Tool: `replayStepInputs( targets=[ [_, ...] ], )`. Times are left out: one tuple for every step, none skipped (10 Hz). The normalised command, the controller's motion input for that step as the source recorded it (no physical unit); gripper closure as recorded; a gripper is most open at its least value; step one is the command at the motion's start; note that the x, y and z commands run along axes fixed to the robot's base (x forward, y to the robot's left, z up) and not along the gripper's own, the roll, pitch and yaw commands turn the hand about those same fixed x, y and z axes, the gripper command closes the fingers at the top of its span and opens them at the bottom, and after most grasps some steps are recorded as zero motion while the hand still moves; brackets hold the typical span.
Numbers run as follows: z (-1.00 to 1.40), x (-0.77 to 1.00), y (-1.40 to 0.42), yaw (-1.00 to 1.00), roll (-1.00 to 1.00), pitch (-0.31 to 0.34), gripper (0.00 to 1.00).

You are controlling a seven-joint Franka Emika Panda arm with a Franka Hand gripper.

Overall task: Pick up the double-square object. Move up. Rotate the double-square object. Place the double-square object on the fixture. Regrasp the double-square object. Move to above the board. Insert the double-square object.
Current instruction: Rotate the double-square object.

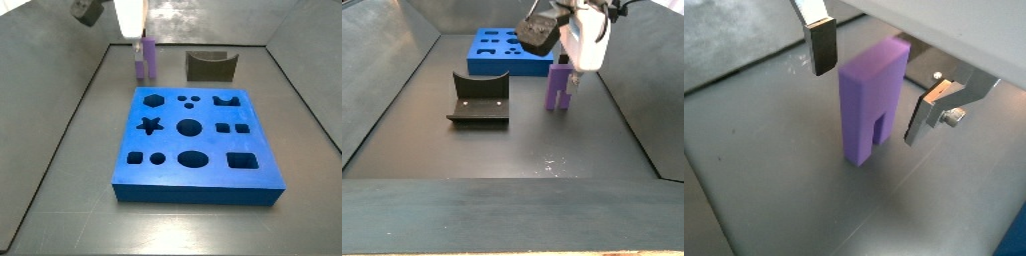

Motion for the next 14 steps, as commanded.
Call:
replayStepInputs(
  targets=[
    [0.98, -0.03, 0.0, 0.0, -0.01, 0.037, 0.0],
    [0.85, -0.03, 0.0, 0.0, -0.01, 0.046, 0.0],
    [0.66, -0.02, 0.0, 0.0, -0.01, 0.045, 0.0],
    [0.5, -0.02, 0.0, 0.0, -0.02, 0.046, 0.0],
    [0.39, -0.02, 0.0, 0.0, -0.02, 0.047, 0.0],
    [0.17, -0.01, -0.01, 0.0, -0.03, 0.052, 0.0],
    [0.0, 0.0, 0.0, 1.0, 0.0, 0.0, 0.0],
    [-0.05, 0.01, 0.0, 1.0, 0.0, -0.001, 0.0],
    [-0.04, 0.02, 0.0, 1.0, 0.0, -0.002, 0.0],
    [-0.03, 0.02, 0.0, 1.0, 0.0, -0.003, 0.0],
    [-0.03, 0.02, 0.0, 1.0, 0.0, -0.003, 0.0],
    [-0.03, 0.02, 0.0, 1.0, 0.0, -0.004, 0.0],
    [-0.02, 0.02, 0.0, 1.0, 0.0, -0.004, 0.0],
    [-0.02, 0.02, 0.0, 1.0, 0.0, -0.005, 0.0]
  ],
)
